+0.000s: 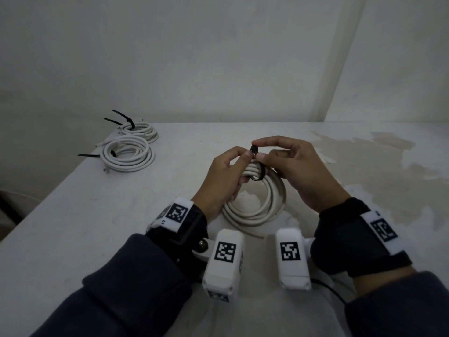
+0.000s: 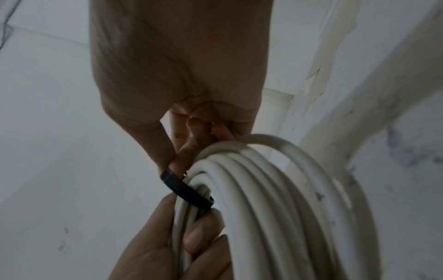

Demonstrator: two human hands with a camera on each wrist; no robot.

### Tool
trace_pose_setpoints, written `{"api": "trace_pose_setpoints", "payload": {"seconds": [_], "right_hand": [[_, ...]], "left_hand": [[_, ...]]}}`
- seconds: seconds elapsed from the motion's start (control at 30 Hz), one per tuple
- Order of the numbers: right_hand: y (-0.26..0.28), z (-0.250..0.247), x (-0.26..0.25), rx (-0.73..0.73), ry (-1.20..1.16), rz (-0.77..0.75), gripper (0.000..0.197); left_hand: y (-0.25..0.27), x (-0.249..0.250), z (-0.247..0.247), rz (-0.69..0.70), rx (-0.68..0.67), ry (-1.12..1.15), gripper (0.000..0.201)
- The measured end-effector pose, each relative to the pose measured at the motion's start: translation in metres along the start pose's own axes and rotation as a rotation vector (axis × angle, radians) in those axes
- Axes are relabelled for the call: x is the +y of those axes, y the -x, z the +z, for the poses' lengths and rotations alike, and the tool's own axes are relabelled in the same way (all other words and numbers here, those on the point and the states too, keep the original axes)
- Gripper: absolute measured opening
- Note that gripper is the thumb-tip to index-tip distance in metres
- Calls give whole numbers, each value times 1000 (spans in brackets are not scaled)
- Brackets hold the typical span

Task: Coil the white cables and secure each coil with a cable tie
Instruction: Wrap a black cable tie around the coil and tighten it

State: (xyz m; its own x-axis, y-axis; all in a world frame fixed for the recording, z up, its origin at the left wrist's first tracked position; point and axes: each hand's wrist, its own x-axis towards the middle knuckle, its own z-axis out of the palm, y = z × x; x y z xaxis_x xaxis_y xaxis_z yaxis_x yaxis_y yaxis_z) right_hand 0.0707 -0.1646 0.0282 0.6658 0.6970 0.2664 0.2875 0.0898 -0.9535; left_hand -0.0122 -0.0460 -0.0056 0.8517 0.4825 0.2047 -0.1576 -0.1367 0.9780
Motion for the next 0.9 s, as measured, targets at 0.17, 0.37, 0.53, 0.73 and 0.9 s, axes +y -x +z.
{"api": "trace_pose_setpoints", "payload": {"seconds": [0.17,0.37,0.53,0.73,0.9], "right_hand": [[0,-1,2,-15,-21,15,18],[1,0,1,0,-20,-11,16],[0,1,1,18,-29,-10,9],[1,2,-1,37,-12,7,8],[1,5,-2,94,-23,21,11]], "left_hand": [[0,-1,-1,7,-2,1,23],[0,0,0,8,-18,-1,24],[2,5,2,25,-29,-21,23],[5,12,5,74,-39,-52,22],[4,12,7,113,-27,-99,20]]}}
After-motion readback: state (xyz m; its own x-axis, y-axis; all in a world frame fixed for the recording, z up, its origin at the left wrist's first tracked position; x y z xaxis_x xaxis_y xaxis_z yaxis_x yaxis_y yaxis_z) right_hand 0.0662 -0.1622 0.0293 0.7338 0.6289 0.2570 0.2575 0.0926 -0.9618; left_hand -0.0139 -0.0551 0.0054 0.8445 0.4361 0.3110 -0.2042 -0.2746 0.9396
